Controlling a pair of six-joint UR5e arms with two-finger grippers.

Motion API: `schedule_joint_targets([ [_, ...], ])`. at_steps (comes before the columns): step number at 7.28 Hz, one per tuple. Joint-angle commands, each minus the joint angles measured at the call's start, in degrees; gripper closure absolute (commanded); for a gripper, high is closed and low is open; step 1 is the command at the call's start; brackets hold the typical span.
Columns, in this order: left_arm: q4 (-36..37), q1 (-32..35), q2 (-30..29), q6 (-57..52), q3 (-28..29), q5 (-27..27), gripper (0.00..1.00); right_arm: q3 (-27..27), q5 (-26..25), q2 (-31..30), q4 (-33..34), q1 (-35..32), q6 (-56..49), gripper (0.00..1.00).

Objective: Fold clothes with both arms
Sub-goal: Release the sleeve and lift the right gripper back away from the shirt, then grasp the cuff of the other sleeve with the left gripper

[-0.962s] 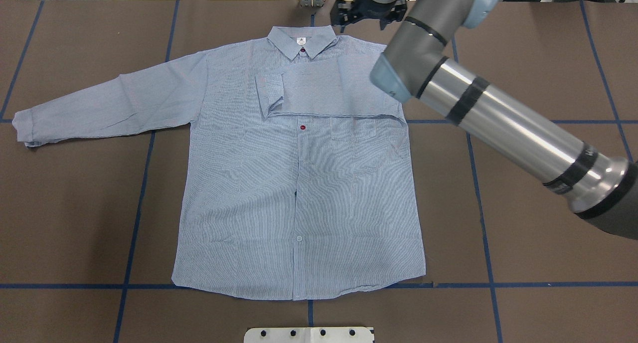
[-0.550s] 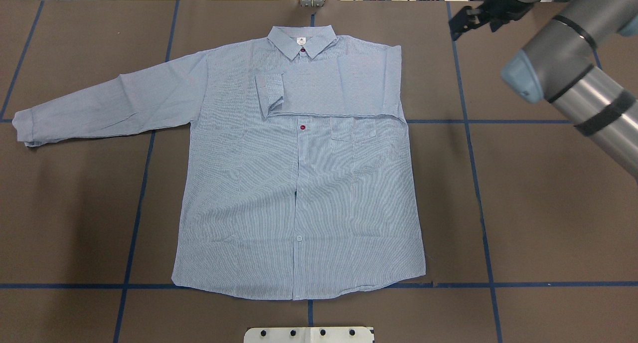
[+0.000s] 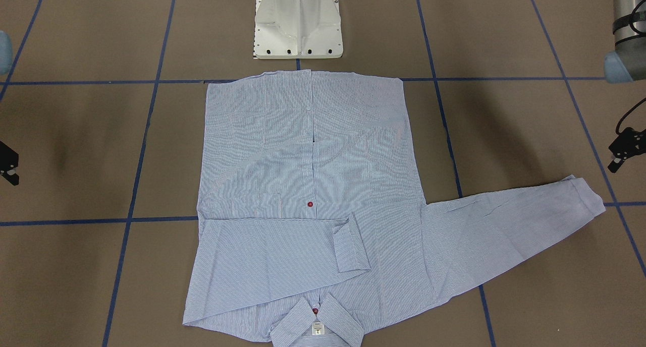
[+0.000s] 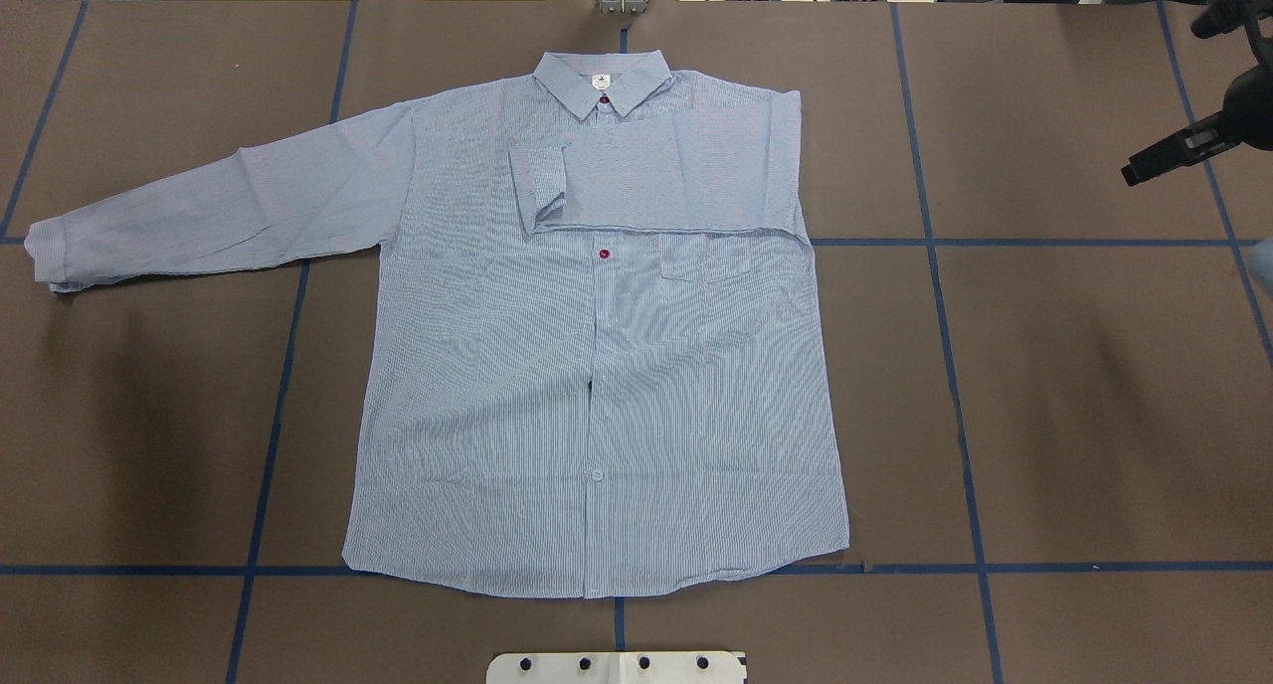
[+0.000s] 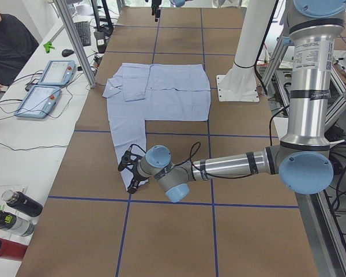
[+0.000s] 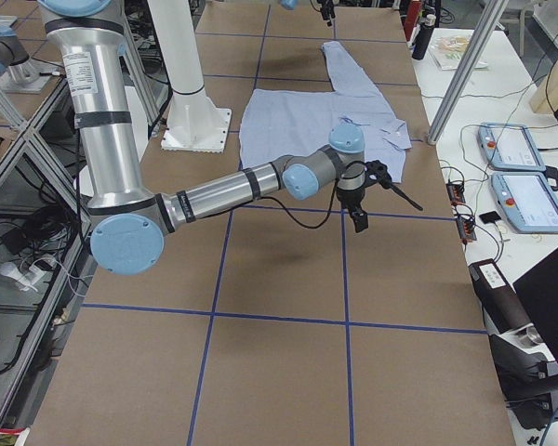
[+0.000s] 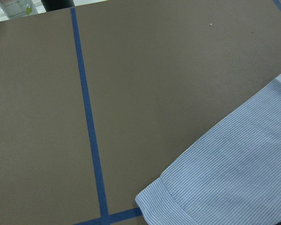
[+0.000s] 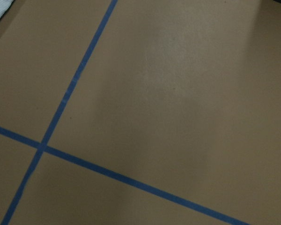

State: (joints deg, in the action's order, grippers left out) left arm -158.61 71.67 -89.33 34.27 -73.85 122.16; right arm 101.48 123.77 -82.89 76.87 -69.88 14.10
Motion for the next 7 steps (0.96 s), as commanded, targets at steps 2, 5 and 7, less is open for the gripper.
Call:
schedule_joint_targets([
  [2, -12.4, -7.6, 0.0, 12.5, 5.8, -6.3, 0.00, 1.6, 0.0, -2.2, 0.0, -0.4, -0.4, 0.00],
  [5, -12.5, -11.9, -0.1, 14.5, 5.8, -9.5, 0.00, 1.8, 0.1, -1.7, 0.0, -0.4, -0.2, 0.00],
  [7, -12.4, -12.2, -0.5, 15.7, 6.1, -9.6, 0.13, 1.8, 0.1, -1.8, 0.0, -0.4, -0.2, 0.00],
])
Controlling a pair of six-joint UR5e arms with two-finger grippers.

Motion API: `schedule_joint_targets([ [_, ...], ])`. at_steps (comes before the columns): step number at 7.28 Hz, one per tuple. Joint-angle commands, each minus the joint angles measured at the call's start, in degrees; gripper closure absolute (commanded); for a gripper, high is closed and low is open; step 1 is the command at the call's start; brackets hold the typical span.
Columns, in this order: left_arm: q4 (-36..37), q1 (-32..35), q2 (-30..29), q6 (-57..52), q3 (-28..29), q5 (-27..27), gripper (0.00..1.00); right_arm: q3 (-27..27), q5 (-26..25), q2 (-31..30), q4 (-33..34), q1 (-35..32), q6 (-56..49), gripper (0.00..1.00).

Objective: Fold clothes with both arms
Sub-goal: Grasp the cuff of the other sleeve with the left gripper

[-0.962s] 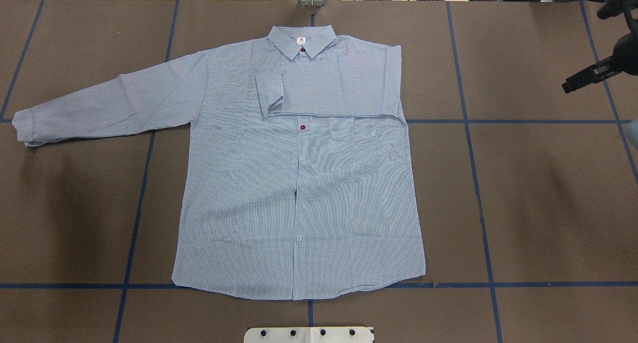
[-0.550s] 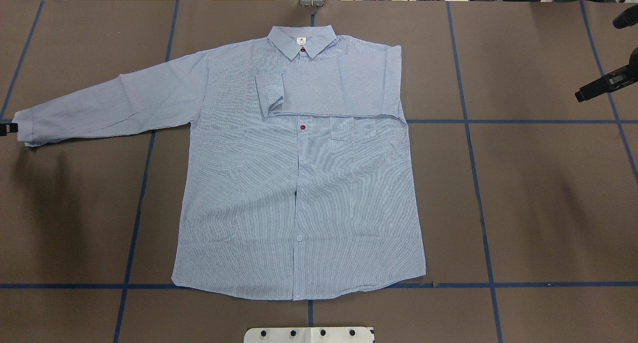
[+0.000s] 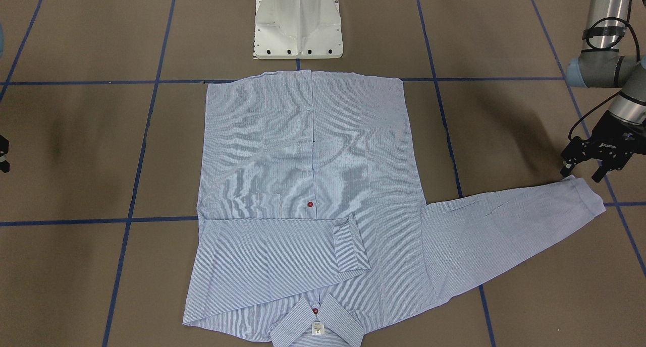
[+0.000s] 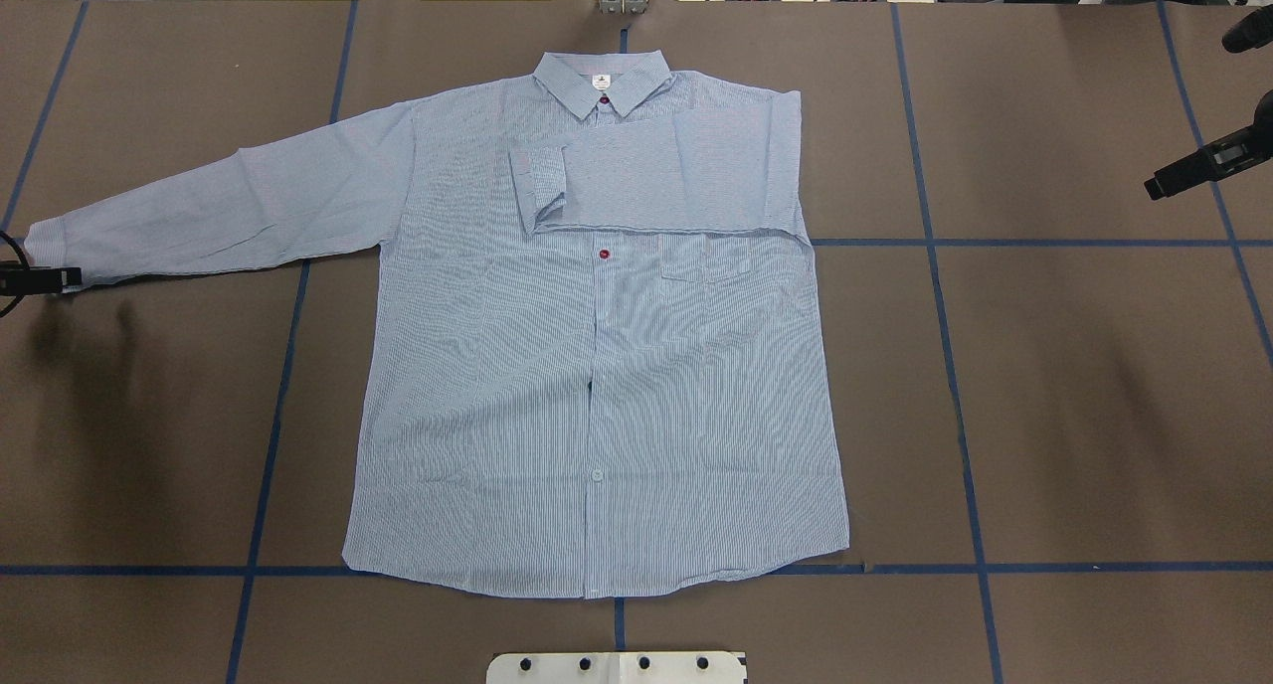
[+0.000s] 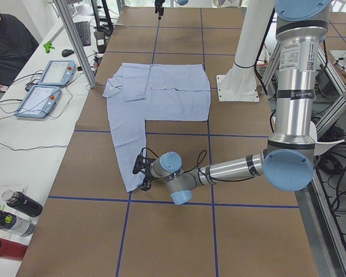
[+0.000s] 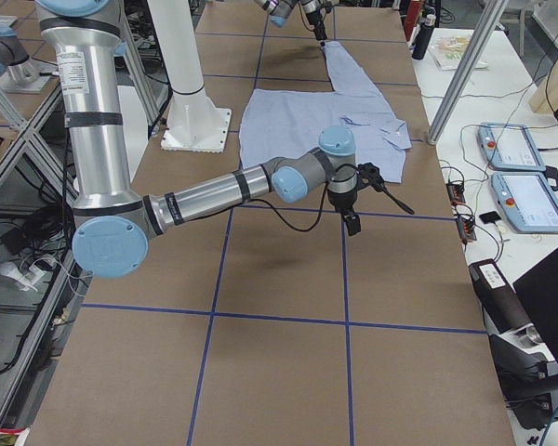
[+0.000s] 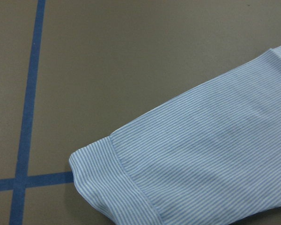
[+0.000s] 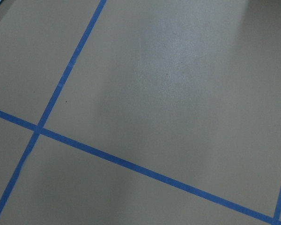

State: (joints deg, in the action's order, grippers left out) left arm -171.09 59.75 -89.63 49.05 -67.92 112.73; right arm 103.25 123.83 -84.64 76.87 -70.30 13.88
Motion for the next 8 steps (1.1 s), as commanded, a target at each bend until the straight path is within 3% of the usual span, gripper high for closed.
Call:
schedule_joint_targets([
  [1, 0.1, -1.0, -0.5, 2.7, 0.2, -0.1, 0.25, 0.0, 0.0, -0.1, 0.0, 0.0, 0.0, 0.00],
  [4, 0.1, -1.5, -1.2, 2.7, 0.9, -0.1, 0.49, -0.1, 0.0, -0.1, 0.0, 0.1, 0.0, 0.00],
  [5, 0.1, -1.5, -1.2, 2.6, 0.9, -0.1, 0.66, 0.0, 0.0, -0.1, 0.0, 0.0, 0.0, 0.00],
  [6, 0.1, -1.5, -1.1, 2.5, 1.1, -0.1, 0.91, 0.0, 0.0, 0.0, 0.0, 0.1, 0.0, 0.00],
  [7, 0.1, -1.5, -1.0, 2.5, 0.9, -0.1, 1.00, 0.1, 0.0, 0.0, 0.0, 0.1, 0.0, 0.00],
  [8, 0.1, -1.4, -0.8, 2.4, 0.9, 0.3, 1.00, 0.4, 0.0, 0.0, 0.0, 0.1, 0.1, 0.00],
])
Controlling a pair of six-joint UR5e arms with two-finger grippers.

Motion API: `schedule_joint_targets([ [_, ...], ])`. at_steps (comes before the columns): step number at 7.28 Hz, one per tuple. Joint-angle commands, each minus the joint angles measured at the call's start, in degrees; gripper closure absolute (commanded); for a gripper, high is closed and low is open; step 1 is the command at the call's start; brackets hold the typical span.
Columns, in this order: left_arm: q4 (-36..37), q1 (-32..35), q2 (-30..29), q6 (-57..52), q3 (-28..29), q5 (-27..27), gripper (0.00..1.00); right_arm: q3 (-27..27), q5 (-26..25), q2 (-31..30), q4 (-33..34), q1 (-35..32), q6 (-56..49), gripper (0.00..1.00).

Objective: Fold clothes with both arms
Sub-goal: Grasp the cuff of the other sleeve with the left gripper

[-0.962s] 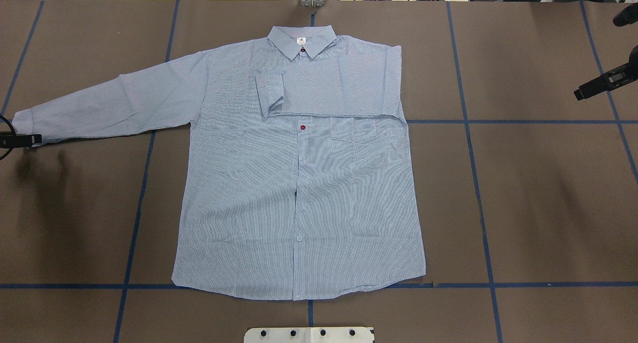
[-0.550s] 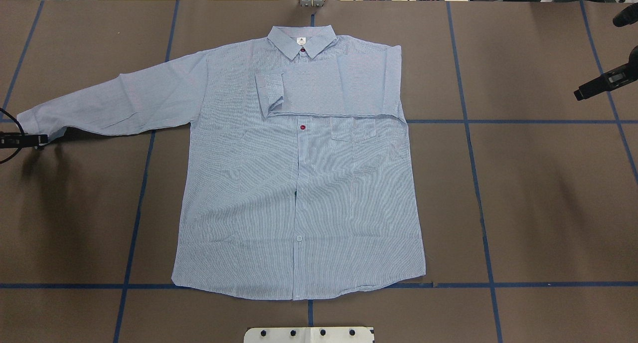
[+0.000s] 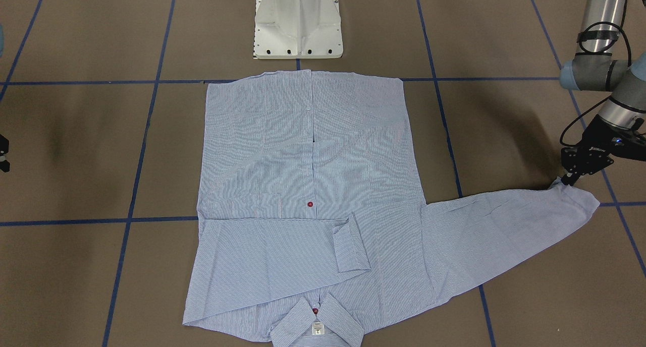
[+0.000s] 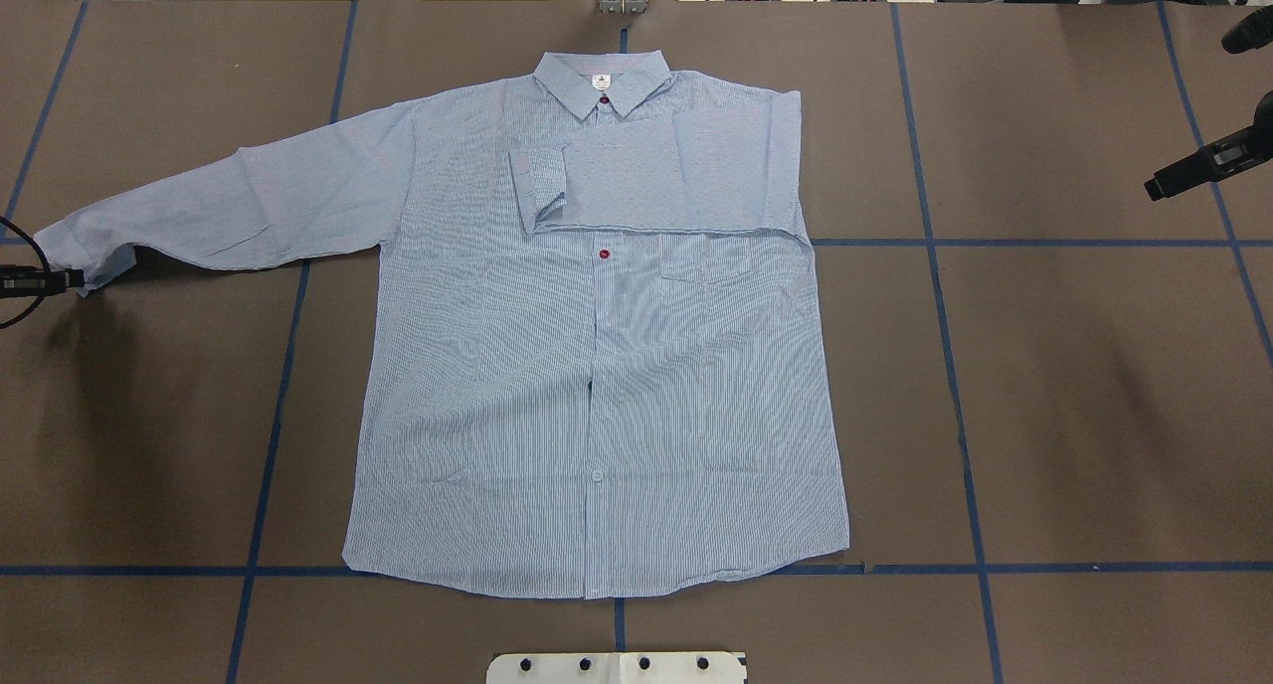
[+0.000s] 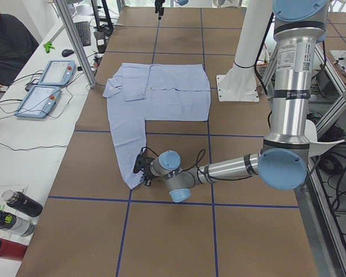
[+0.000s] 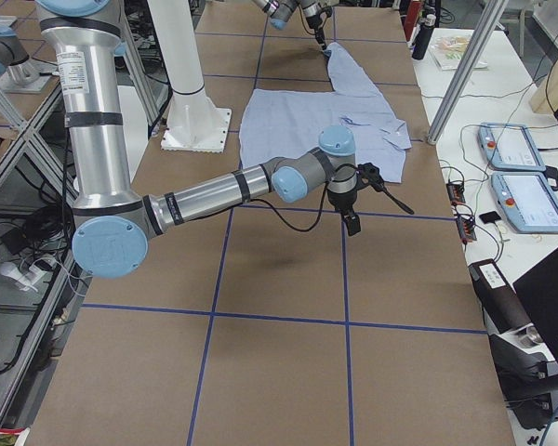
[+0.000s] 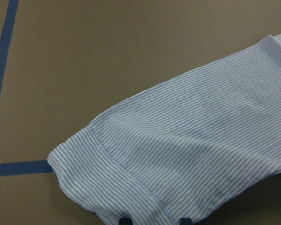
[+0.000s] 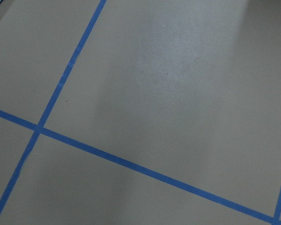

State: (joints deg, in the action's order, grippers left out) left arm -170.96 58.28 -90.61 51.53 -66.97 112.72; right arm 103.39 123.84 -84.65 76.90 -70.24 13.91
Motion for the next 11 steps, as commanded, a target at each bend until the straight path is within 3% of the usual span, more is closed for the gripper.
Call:
schedule_joint_targets([
  [1, -0.1, 0.1, 0.6, -0.4, -0.3, 0.6, 1.00, 0.3, 0.0, 0.0, 0.0, 0.0, 0.1, 0.00],
  [4, 1.8, 2.0, 0.6, -0.6, -4.8, 11.3, 1.00, 0.5, -0.1, 0.3, 0.1, 0.0, 0.2, 0.00],
  [5, 7.7, 3.4, 0.0, -0.6, -8.4, 12.8, 1.00, 0.5, -0.1, 0.3, 0.1, 0.0, 0.2, 0.00],
  [6, 14.7, 3.4, -0.4, -0.6, -13.8, 12.9, 1.00, 0.6, -0.1, 0.3, 0.1, 0.0, 0.2, 0.00],
  [8, 36.5, 3.5, -5.6, -0.3, -26.7, 12.5, 1.00, 0.6, -0.1, 0.3, 0.1, 0.0, 0.2, 0.00],
  [9, 48.4, 3.2, -11.4, 0.1, -30.4, 12.0, 1.00, 0.6, -0.1, 0.3, 0.1, 0.0, 0.3, 0.00],
  [11, 65.7, -2.0, -25.0, 3.9, -30.6, 8.1, 1.00, 0.6, -0.2, 0.4, 0.2, 0.0, 0.3, 0.00],
])
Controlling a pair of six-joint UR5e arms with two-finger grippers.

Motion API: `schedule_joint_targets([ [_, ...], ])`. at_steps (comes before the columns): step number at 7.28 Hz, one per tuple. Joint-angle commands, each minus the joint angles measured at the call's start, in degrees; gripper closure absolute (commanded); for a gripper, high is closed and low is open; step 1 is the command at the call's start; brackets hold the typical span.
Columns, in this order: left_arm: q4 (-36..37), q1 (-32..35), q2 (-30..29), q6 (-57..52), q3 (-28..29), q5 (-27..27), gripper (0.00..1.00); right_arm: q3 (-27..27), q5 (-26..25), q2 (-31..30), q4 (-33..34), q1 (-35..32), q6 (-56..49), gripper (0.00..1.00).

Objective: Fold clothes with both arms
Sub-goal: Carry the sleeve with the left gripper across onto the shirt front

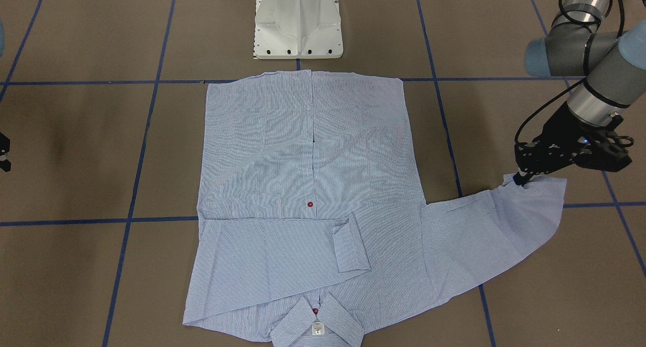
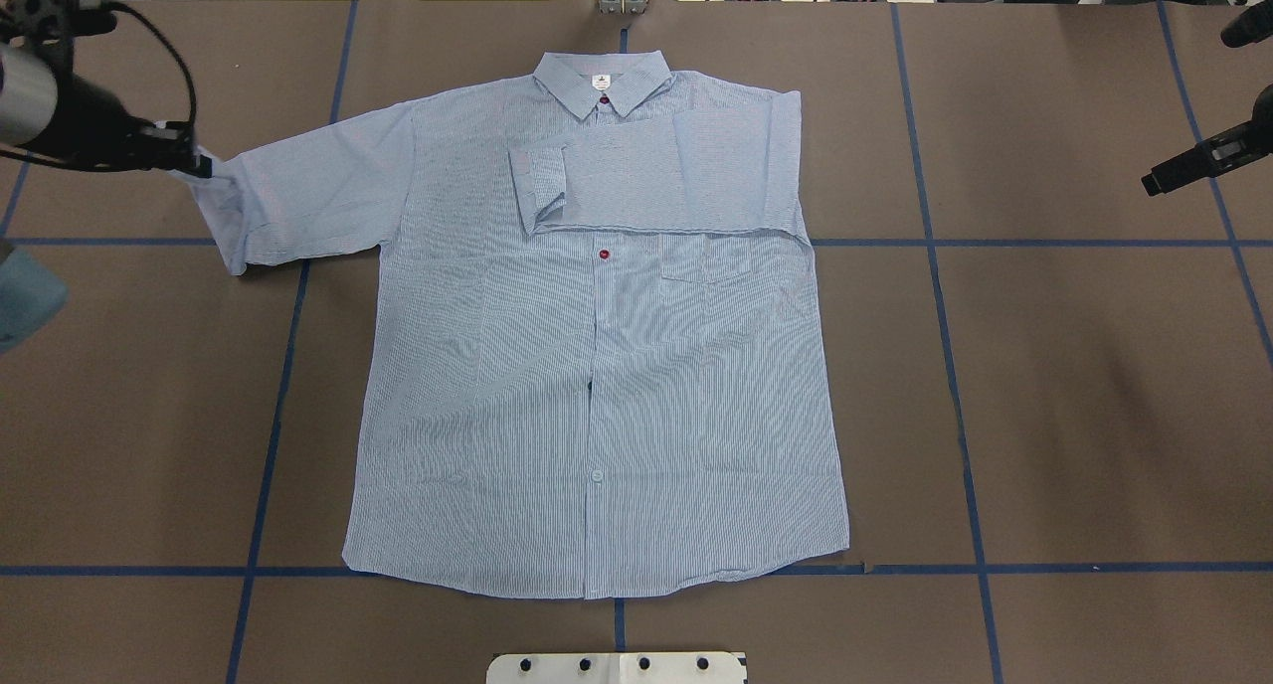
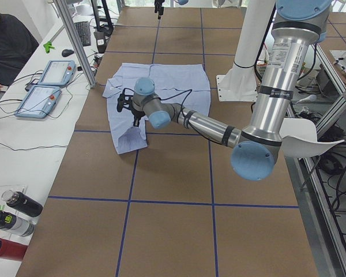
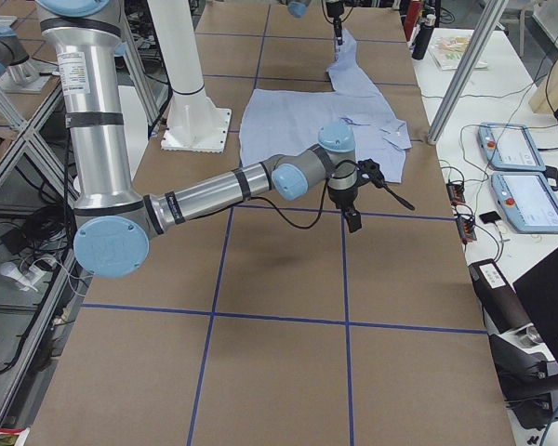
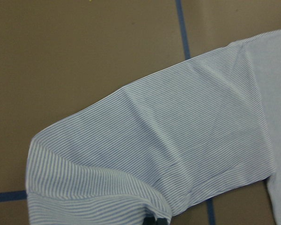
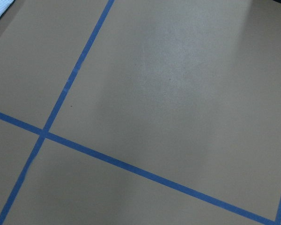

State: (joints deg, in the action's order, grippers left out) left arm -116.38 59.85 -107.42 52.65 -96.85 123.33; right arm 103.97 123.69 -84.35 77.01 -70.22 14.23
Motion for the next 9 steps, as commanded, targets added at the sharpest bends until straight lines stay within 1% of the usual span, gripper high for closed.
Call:
schedule_joint_targets([
  [1, 15.4, -7.3, -13.7, 7.4, 0.5, -4.7, 1.00, -0.1, 0.0, 0.2, 0.2, 0.0, 0.1, 0.00],
  [2, 16.1, -9.3, -18.6, 11.2, 3.7, -4.9, 1.00, 0.0, 0.0, 0.2, 0.0, 0.1, 1.4, 0.00],
  [3, 16.4, -10.8, -24.1, 12.9, 8.6, -4.9, 1.00, 0.1, 0.0, 0.3, 0.0, 0.1, 2.0, 0.00],
  [4, 16.3, -12.4, -30.4, 16.2, 14.8, -6.6, 1.00, 0.0, 0.1, 0.2, -0.1, 0.1, 2.0, 0.00],
  [5, 16.2, -14.3, -35.3, 18.9, 19.9, -8.1, 1.00, 0.0, 0.1, 0.2, -0.1, 0.1, 2.0, 0.00],
  [8, 16.1, -16.9, -44.8, 24.7, 28.4, -8.4, 1.00, 0.0, 0.1, 0.2, -0.1, 0.1, 2.0, 0.00],
  [9, 15.8, -17.7, -45.6, 26.0, 28.4, -8.4, 1.00, 0.1, 0.1, 0.2, 0.0, 0.1, 2.0, 0.00],
])
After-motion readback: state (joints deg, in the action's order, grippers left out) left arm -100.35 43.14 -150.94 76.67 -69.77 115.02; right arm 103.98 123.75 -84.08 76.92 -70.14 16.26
